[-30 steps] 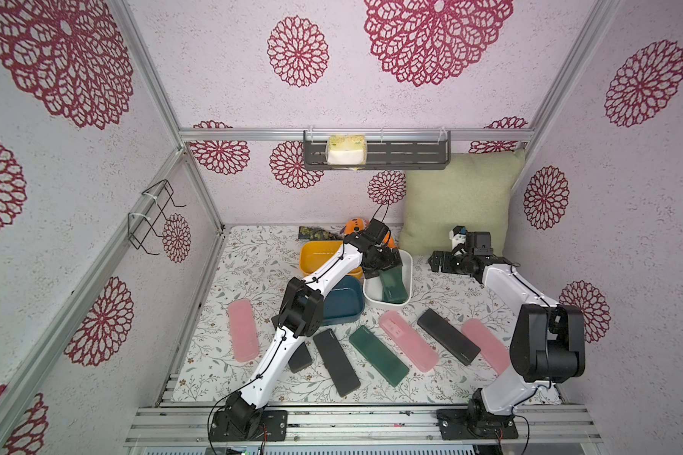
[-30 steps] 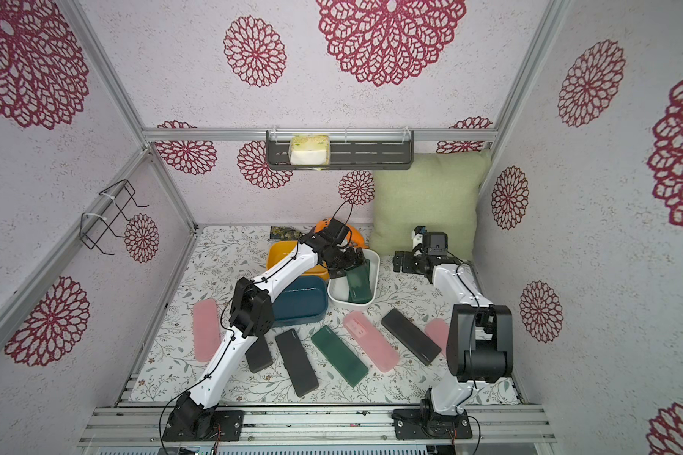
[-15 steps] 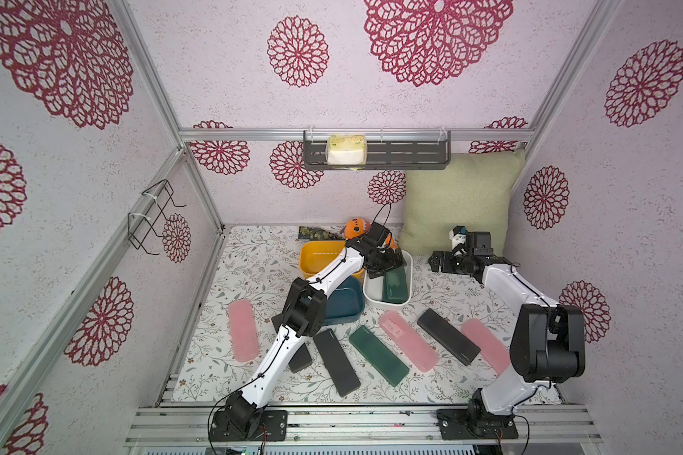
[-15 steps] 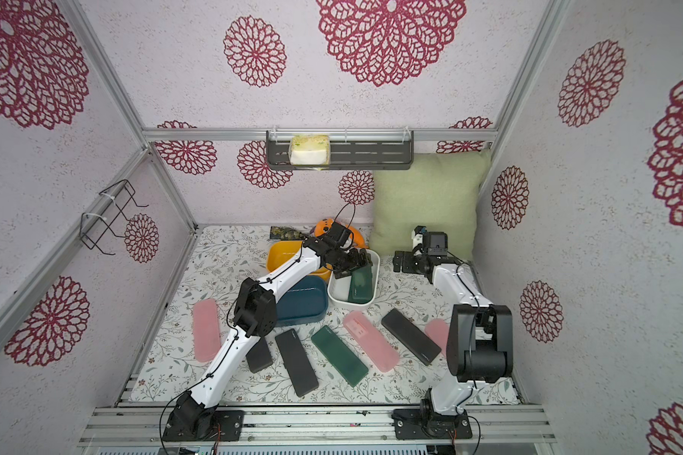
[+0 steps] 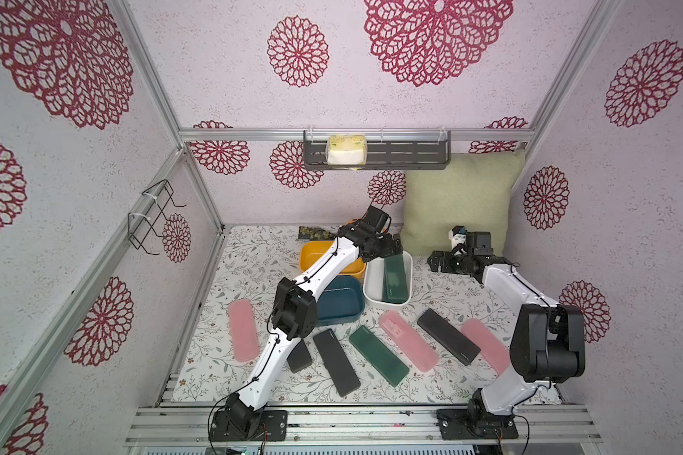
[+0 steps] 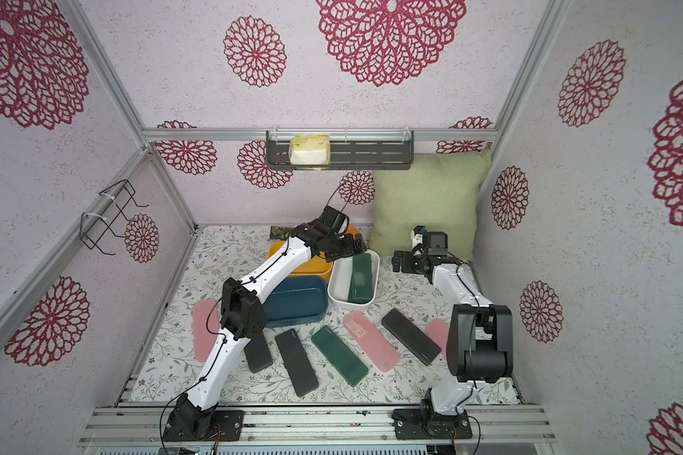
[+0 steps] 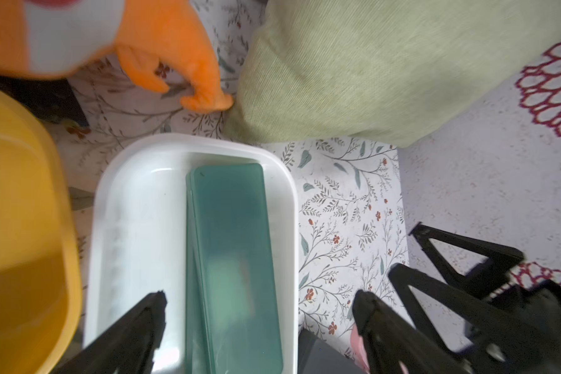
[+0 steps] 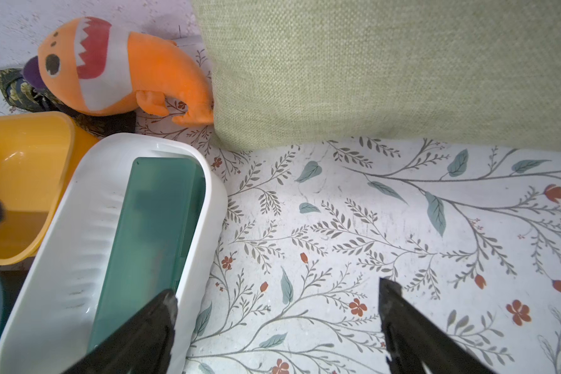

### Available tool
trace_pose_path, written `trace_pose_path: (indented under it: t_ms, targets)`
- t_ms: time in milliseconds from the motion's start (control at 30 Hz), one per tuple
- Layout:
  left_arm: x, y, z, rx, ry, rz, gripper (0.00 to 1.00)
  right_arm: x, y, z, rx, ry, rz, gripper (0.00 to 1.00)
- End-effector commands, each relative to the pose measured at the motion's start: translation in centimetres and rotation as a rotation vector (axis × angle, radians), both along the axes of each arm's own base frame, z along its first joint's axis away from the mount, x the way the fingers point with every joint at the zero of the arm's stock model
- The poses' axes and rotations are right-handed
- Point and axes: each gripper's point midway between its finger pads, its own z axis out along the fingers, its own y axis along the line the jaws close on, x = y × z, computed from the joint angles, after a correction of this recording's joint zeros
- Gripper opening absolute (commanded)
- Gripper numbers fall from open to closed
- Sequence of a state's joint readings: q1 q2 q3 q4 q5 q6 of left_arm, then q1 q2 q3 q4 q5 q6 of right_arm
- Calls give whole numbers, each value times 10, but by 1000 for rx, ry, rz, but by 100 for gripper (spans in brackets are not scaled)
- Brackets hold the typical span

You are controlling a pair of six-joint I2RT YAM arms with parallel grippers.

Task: Place the pencil cases by color into the storage box
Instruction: Pick up the pencil case from the center of the board.

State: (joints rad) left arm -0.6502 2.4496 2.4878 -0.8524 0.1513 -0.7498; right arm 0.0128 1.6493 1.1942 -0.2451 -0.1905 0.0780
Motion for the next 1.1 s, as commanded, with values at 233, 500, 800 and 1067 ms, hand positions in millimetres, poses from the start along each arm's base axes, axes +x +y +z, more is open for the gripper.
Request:
trace_pose_path:
  t_ms: [233, 500, 800, 1067]
  targets:
    - [-20, 96, 55, 221, -134, 150, 97, -17, 32, 26, -2, -47, 131, 99]
    - [-40, 181, 59, 205, -117, 306, 97, -42, 37, 29, -109, -25, 213, 99]
    - [-58, 229, 60, 183, -143, 373, 97, -91, 11, 17, -448, 96, 473, 99]
    - [-58, 252, 64, 114, -149, 390, 97, -139, 12, -6, -462, 229, 612, 99]
